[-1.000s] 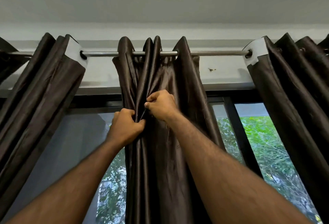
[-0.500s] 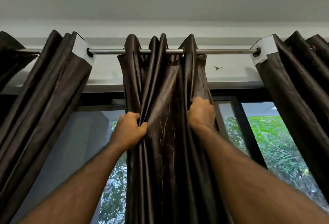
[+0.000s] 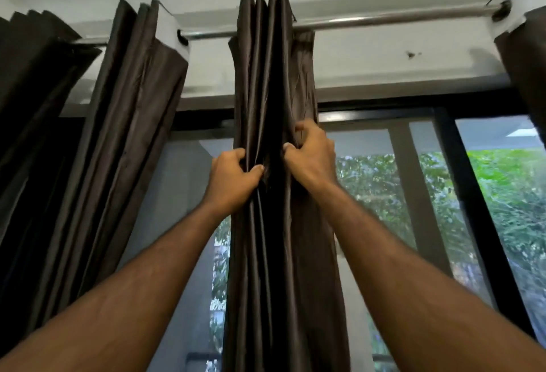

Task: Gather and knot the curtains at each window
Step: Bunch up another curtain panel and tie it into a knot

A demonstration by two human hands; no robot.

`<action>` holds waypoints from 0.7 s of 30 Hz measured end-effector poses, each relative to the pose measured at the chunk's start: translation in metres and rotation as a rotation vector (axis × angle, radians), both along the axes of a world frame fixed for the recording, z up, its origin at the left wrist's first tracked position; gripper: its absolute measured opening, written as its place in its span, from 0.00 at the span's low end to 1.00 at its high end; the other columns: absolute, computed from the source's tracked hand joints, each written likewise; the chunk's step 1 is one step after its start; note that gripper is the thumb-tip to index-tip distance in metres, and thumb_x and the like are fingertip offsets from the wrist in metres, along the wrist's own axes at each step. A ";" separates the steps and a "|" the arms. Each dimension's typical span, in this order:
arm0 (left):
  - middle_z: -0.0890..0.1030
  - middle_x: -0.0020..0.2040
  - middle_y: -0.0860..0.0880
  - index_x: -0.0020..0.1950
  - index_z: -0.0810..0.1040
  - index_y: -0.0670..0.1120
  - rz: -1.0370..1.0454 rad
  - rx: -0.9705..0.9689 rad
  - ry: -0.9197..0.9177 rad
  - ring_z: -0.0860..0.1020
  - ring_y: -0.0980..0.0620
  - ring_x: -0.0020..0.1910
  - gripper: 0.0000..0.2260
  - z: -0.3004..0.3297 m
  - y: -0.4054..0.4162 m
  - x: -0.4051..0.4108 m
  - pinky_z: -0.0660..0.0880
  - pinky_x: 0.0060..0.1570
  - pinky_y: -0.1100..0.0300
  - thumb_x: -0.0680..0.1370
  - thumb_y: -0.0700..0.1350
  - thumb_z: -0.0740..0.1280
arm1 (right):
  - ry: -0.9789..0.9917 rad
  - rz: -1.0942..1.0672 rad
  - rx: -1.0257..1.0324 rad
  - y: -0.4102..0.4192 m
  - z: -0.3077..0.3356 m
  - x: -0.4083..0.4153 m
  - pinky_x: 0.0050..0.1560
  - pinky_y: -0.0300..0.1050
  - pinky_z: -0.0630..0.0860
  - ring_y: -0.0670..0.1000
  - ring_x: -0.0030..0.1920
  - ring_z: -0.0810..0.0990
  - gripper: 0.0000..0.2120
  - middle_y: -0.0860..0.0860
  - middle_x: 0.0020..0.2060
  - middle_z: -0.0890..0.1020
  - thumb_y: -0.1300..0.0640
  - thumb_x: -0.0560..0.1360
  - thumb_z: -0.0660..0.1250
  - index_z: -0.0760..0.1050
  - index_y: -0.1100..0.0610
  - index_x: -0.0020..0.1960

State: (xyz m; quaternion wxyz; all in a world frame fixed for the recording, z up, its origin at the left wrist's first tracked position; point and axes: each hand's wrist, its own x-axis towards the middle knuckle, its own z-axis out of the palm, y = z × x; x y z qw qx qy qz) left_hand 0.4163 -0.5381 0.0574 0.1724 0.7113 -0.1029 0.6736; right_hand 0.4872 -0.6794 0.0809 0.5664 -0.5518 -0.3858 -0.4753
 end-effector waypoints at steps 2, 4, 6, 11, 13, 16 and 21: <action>0.86 0.43 0.48 0.50 0.84 0.44 -0.056 -0.046 -0.018 0.85 0.51 0.43 0.10 -0.021 -0.005 0.005 0.83 0.46 0.48 0.73 0.48 0.73 | -0.041 0.018 -0.022 -0.007 -0.027 -0.002 0.41 0.47 0.80 0.49 0.43 0.79 0.29 0.48 0.49 0.79 0.61 0.74 0.70 0.65 0.44 0.70; 0.84 0.37 0.45 0.45 0.82 0.43 -0.093 -0.096 -0.039 0.83 0.46 0.37 0.16 -0.045 -0.007 0.010 0.81 0.40 0.45 0.71 0.57 0.72 | -0.107 -0.023 -0.070 -0.009 -0.054 0.000 0.34 0.55 0.81 0.55 0.37 0.81 0.34 0.52 0.43 0.81 0.63 0.72 0.67 0.60 0.38 0.70; 0.78 0.32 0.43 0.37 0.76 0.45 -0.181 -0.153 -0.047 0.76 0.41 0.32 0.22 -0.070 -0.004 0.016 0.76 0.35 0.40 0.74 0.64 0.68 | -0.185 -0.061 -0.140 -0.010 -0.081 0.002 0.35 0.57 0.81 0.55 0.37 0.81 0.35 0.52 0.41 0.80 0.63 0.72 0.65 0.61 0.38 0.71; 0.74 0.32 0.41 0.38 0.73 0.39 -0.259 -0.234 -0.024 0.73 0.43 0.32 0.24 -0.134 0.004 0.019 0.74 0.35 0.39 0.77 0.60 0.62 | -0.281 -0.170 -0.199 -0.005 -0.149 0.009 0.46 0.56 0.80 0.55 0.48 0.79 0.23 0.51 0.53 0.78 0.64 0.73 0.65 0.72 0.49 0.66; 0.81 0.37 0.38 0.44 0.79 0.40 -0.221 -0.244 0.016 0.79 0.36 0.37 0.19 -0.164 0.008 0.017 0.79 0.39 0.38 0.75 0.57 0.67 | -0.274 -0.164 -0.217 0.000 -0.176 0.009 0.45 0.56 0.79 0.55 0.47 0.79 0.17 0.51 0.53 0.78 0.63 0.73 0.66 0.75 0.53 0.62; 0.84 0.41 0.40 0.49 0.81 0.40 -0.218 -0.258 0.067 0.83 0.35 0.41 0.13 -0.203 0.010 0.010 0.80 0.42 0.37 0.75 0.50 0.71 | -0.250 -0.136 -0.211 0.007 -0.210 0.006 0.44 0.53 0.78 0.53 0.45 0.78 0.09 0.51 0.52 0.78 0.55 0.78 0.65 0.76 0.56 0.57; 0.84 0.43 0.40 0.50 0.82 0.41 -0.223 -0.319 0.132 0.83 0.35 0.42 0.13 -0.256 0.016 0.003 0.80 0.41 0.35 0.74 0.50 0.71 | -0.200 -0.127 -0.259 0.016 -0.265 -0.005 0.42 0.44 0.76 0.51 0.45 0.79 0.17 0.51 0.52 0.79 0.46 0.76 0.70 0.75 0.57 0.58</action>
